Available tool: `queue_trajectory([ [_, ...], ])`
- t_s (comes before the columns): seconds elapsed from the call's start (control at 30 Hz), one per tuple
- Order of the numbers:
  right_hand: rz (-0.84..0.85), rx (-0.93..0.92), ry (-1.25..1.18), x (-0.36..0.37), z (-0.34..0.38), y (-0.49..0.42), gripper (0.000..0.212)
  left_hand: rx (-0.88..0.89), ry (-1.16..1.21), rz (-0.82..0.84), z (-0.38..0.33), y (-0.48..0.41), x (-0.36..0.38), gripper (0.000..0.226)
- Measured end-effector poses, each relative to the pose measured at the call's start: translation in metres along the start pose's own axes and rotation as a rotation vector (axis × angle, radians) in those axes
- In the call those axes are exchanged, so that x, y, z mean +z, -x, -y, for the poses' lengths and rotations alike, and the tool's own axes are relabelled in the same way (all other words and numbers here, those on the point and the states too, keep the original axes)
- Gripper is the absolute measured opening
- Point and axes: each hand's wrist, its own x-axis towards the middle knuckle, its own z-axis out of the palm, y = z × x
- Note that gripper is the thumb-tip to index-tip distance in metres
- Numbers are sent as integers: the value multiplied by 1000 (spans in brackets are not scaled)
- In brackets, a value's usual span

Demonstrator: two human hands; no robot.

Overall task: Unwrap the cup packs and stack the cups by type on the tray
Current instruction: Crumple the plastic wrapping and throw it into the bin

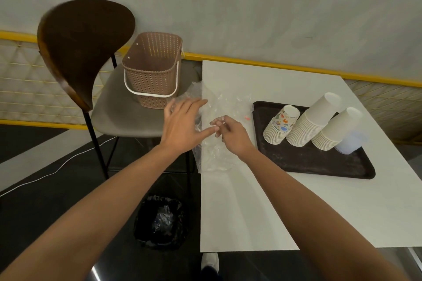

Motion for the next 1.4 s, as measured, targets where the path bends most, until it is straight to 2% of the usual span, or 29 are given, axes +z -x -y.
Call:
queue_trajectory([
  [0.13, 37, -70, 6, -1, 4, -1, 23, -77, 56, 156, 2, -3, -7, 82],
  [0.3, -46, -100, 59, 4, 3, -6, 22, -189, 193, 343, 0, -2, -9, 80],
  [0.37, -57, -112, 69, 7, 3, -6, 20, -236, 290, 371, 2, 0, -9, 67],
  [0.5, -31, -92, -3, 16, 6, -4, 28, -338, 612, 494, 11, 3, -10, 19],
  [0.67, 84, -45, -158, 25, 12, 5, 19, -387, 739, 565, 28, 11, -14, 35],
  [0.77, 196, -7, -205, 27, 13, 9, 29, -425, 839, 554, 34, 18, -23, 11],
  [0.8, 236, 12, -210, 29, 14, 11, 35, -438, 863, 537, 36, 20, -25, 10],
  [0.87, 292, 56, -188, 34, 18, 14, 52, -478, 915, 483, 40, 26, -27, 20],
  [0.97, 303, 95, -143, 44, 20, 18, 67, -563, 963, 413, 48, 37, -28, 14],
  [1.1, 207, 108, -124, 60, 18, 21, 57, -671, 872, 360, 56, 50, -32, 42],
  [1.2, 136, 133, -83, 75, 10, 23, 50, -734, 809, 486, 65, 62, -32, 63],
  [1.3, 66, 187, -95, 90, 2, 29, 42, -779, 946, 540, 75, 81, -29, 71],
  [1.4, 47, 238, -69, 104, 1, 38, 42, -800, 950, 507, 89, 100, -22, 70],
])
